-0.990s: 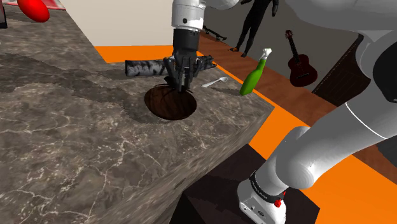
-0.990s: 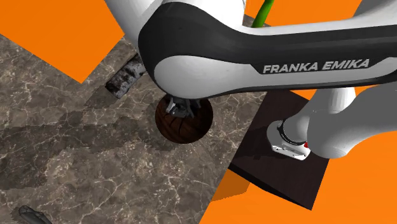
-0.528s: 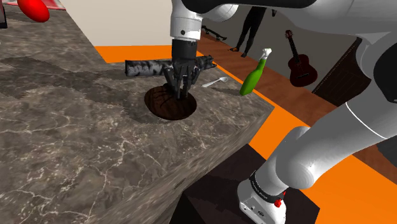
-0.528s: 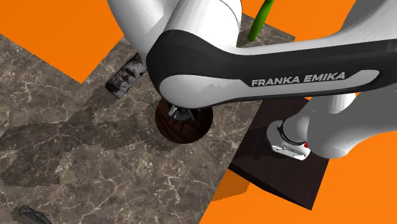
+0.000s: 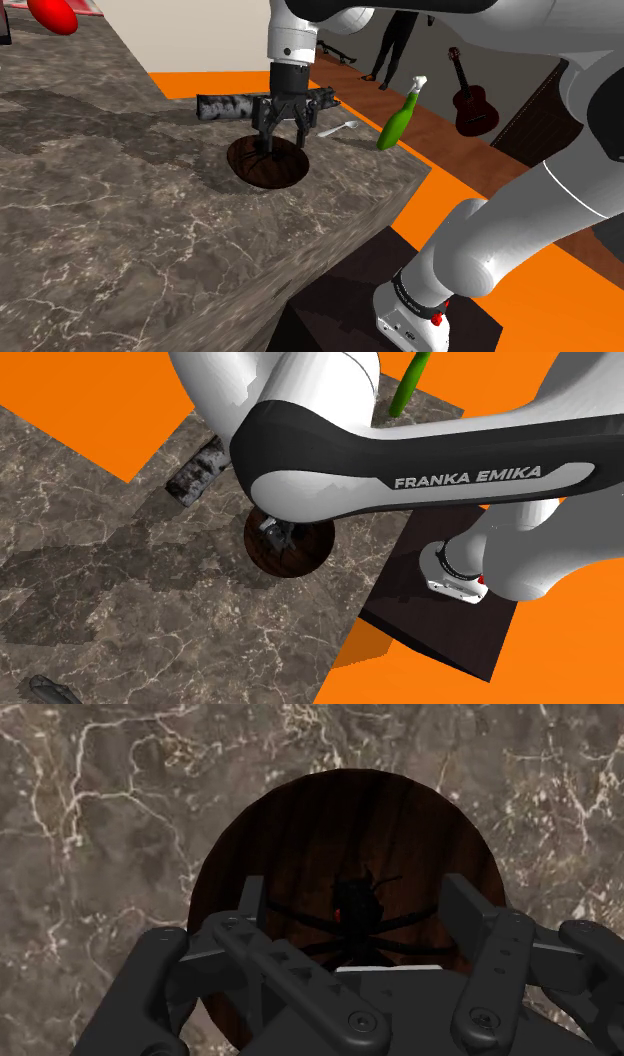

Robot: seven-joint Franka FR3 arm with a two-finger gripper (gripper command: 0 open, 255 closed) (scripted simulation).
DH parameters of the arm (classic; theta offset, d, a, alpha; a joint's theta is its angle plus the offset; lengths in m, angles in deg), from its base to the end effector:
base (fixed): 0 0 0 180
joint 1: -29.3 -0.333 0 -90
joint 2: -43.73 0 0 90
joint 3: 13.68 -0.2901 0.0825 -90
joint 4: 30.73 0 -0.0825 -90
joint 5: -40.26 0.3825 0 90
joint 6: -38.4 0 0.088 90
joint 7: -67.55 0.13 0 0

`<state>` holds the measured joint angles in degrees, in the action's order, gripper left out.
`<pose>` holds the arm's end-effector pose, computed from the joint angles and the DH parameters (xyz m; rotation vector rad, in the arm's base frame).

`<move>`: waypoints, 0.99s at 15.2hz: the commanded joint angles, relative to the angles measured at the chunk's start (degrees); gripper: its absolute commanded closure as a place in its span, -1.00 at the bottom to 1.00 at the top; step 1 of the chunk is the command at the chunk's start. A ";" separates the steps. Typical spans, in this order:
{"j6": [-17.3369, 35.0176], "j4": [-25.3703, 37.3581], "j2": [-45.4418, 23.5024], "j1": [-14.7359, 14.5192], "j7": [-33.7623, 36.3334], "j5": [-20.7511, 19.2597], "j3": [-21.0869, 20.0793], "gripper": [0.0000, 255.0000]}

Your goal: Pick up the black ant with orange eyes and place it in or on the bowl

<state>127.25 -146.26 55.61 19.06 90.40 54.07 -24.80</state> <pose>0.4208 0.2025 0.4762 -3.0136 0.0939 0.4811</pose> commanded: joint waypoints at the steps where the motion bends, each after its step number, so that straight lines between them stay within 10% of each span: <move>1: 0.00 0.00 0.00 0.00 0.00 0.00 0.00 -1.00; 15: -7.05 9.47 -2.52 0.57 0.56 -0.76 0.75 -1.00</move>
